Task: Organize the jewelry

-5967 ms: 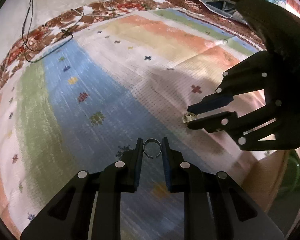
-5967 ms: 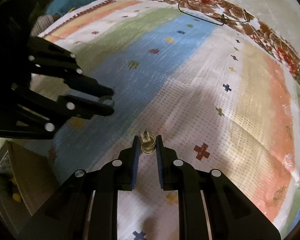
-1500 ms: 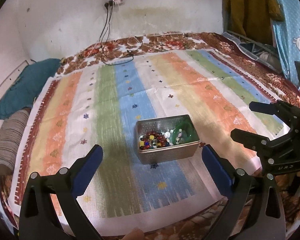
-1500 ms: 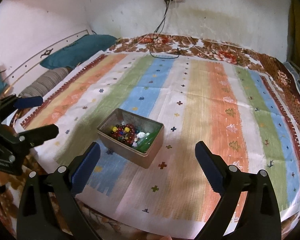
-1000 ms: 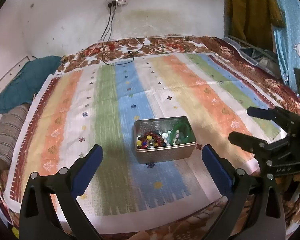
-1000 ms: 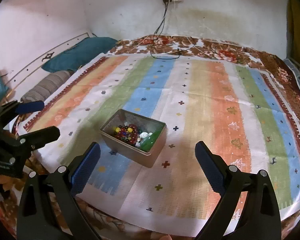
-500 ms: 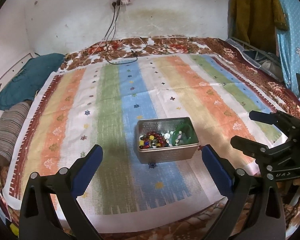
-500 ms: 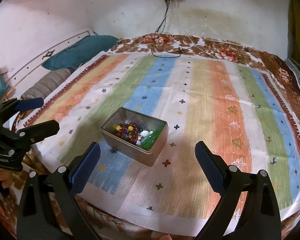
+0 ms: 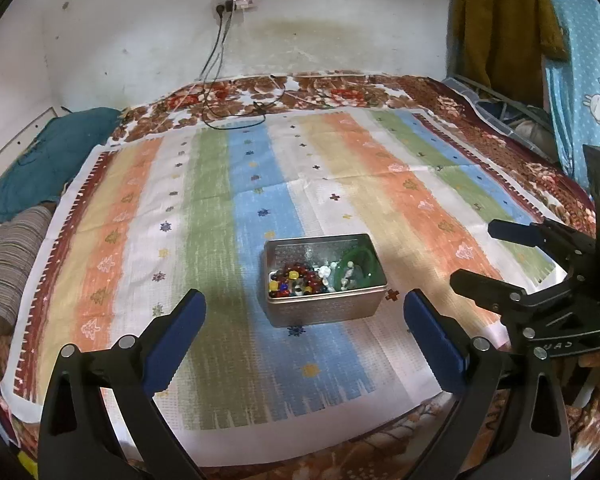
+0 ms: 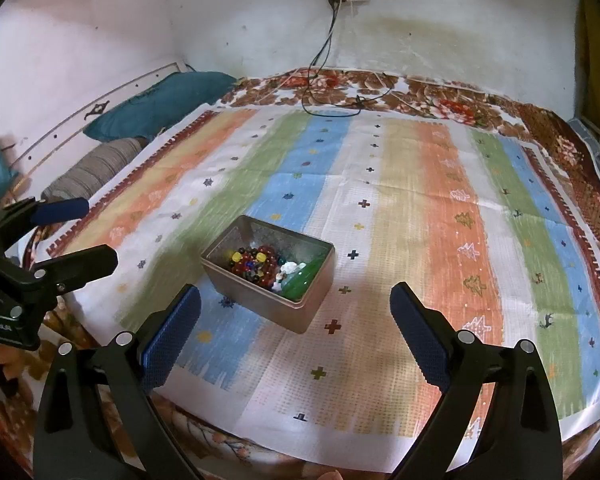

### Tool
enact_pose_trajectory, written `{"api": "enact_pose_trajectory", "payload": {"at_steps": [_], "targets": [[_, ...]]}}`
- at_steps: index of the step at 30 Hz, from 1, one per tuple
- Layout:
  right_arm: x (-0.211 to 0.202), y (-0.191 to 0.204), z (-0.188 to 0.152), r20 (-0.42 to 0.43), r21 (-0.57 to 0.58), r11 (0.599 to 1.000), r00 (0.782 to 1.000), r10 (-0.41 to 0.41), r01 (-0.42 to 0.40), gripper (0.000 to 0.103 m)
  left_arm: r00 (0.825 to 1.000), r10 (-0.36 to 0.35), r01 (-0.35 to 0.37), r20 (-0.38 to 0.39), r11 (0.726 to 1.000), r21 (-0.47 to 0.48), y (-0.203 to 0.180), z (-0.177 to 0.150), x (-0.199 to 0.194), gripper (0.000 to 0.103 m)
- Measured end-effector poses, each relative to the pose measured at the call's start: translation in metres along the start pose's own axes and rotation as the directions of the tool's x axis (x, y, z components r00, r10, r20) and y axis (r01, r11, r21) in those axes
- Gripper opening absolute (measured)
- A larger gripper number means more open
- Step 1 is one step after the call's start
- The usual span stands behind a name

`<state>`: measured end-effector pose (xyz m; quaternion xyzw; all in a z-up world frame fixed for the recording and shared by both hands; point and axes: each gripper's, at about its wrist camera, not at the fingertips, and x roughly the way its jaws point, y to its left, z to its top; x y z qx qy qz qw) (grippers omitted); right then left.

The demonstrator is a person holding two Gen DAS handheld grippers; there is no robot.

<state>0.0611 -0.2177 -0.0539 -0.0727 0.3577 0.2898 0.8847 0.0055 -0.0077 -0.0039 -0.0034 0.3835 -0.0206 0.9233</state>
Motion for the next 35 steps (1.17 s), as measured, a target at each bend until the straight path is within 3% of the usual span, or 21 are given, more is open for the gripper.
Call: {"api": "enact_pose_trajectory", "payload": {"at_steps": [35], "targets": [[0.0001,-0.0004,0.0003,-0.005,0.010,1.000,1.000,-0.009,0.009,0.096,1.000,0.006,-0.006,0.003,1.000,0.009,-0.0007,-0.0006,-0.0002,0.097]]}}
